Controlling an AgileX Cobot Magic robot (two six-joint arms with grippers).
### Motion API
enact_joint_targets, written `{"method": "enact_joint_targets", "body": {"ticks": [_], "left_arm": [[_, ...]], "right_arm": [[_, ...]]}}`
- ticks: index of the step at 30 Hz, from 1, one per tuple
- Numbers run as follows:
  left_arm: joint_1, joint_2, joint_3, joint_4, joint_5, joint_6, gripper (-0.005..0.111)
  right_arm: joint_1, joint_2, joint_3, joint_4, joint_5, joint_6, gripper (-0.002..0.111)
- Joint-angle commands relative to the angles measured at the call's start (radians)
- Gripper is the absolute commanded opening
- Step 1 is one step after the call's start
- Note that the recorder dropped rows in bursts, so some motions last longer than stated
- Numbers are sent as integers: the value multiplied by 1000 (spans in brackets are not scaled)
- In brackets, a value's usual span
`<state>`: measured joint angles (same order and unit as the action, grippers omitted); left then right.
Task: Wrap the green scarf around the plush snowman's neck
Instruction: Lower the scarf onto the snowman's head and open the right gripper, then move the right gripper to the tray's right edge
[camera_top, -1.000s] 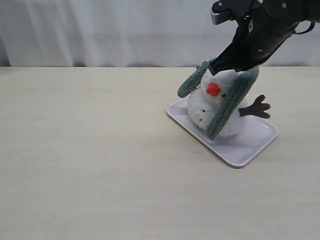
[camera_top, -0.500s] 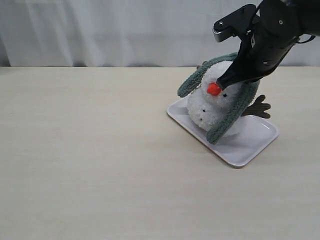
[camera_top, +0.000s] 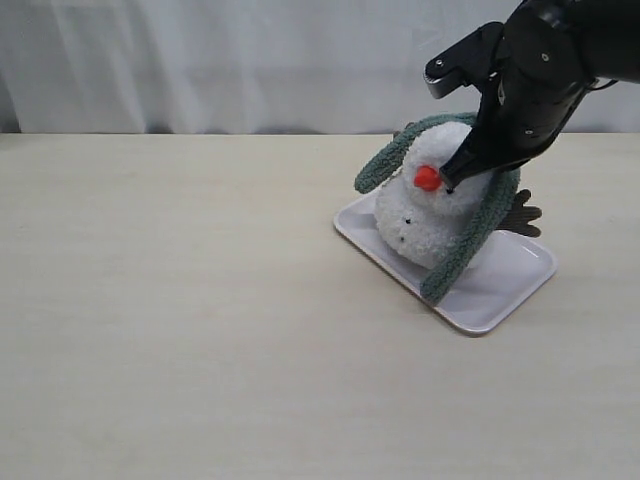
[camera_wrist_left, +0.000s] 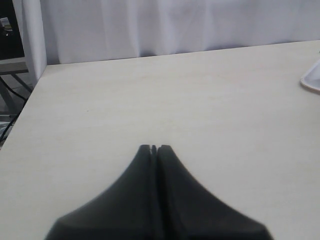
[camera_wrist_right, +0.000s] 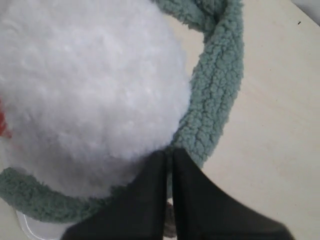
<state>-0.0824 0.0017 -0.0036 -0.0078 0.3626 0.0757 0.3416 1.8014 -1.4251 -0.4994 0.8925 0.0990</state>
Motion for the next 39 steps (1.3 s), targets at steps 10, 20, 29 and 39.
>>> {"method": "enact_joint_targets", "body": {"ticks": [10,20,29,39], "left_arm": [[2,-2,4,-1,-9,-3,0],[2,-2,4,-1,-9,-3,0],[2,-2,4,-1,-9,-3,0],[2,-2,4,-1,-9,-3,0]], "right_arm": [[-103,-100,-40,147,-1,15,24],[-556,-129,103,704,-3,-306,41],[-700,52,230,986,-53,-459,41],[-652,245,217,1145,-245,-549,41]]}}
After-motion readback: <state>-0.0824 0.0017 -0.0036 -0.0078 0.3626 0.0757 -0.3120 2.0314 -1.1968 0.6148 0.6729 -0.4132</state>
